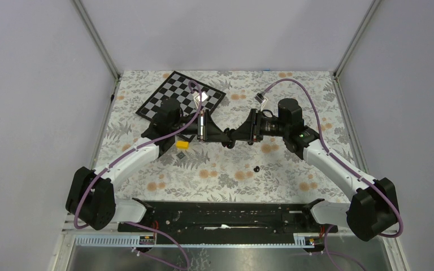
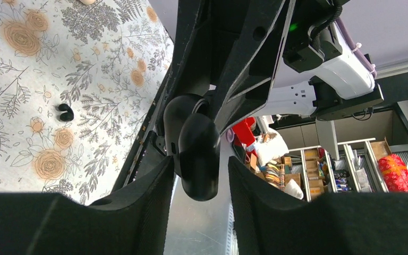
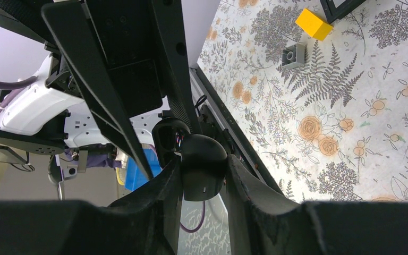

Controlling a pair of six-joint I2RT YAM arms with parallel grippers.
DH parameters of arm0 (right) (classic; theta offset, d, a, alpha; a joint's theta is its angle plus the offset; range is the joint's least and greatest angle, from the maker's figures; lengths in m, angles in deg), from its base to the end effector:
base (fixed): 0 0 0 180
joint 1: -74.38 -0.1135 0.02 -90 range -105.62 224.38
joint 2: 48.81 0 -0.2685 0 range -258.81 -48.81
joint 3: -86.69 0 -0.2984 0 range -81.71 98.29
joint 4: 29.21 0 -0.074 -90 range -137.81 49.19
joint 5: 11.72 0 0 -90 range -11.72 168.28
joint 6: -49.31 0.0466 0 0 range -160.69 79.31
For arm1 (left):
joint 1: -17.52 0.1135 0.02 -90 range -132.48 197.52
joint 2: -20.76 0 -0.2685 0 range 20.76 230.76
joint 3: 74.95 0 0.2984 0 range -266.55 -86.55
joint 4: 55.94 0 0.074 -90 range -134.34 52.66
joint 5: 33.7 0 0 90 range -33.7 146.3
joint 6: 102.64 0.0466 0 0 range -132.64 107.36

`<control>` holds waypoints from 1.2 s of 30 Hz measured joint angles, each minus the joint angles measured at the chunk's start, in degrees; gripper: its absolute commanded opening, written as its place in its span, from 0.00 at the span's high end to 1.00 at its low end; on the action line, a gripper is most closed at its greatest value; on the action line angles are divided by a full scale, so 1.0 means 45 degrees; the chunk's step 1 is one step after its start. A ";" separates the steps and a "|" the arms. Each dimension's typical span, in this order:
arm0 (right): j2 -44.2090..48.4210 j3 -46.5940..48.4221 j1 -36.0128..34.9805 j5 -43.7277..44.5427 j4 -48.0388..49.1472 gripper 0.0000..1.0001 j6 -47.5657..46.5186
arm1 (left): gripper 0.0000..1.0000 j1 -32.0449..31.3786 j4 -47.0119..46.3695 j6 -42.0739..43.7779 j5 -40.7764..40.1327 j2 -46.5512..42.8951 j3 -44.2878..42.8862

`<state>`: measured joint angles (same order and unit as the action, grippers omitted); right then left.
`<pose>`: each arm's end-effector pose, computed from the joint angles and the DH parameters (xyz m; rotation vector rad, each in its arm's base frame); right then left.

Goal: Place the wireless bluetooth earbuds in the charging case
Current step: Adjust the charging case.

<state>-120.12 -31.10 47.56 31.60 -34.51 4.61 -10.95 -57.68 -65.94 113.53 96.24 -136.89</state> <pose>0.2803 0.1797 0.2943 -0.3318 2.0342 1.5742 0.2801 -0.1965 0.2833 0.4208 2.0689 -1.8227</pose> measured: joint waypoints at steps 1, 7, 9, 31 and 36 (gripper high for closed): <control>0.0000 0.0000 0.0000 0.0000 0.0000 1.00 0.0000 | 0.62 0.0000 0.0005 0.0000 0.0000 0.0005 0.0000; 0.0000 0.0000 0.0000 -0.0010 0.0000 1.00 0.0000 | 0.75 0.0000 0.0034 0.0083 -0.0010 0.0005 0.0000; 0.0000 0.0000 0.0005 0.0000 0.0000 1.00 0.0000 | 0.79 -0.0005 0.0029 0.0087 -0.0005 0.0005 0.0000; 0.0359 0.0325 0.0568 0.1049 -0.2633 0.13 -0.1001 | 0.97 -0.0053 0.2297 0.1355 -0.1311 0.0821 -0.0083; 0.1069 0.1506 0.0850 0.5207 -0.6047 0.10 -0.2759 | 0.98 0.0063 0.3167 0.1904 -0.1583 0.1117 -0.0578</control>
<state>-115.31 -24.32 51.38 55.03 -61.72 -7.80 -10.66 -43.43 -57.37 106.40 101.27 -139.49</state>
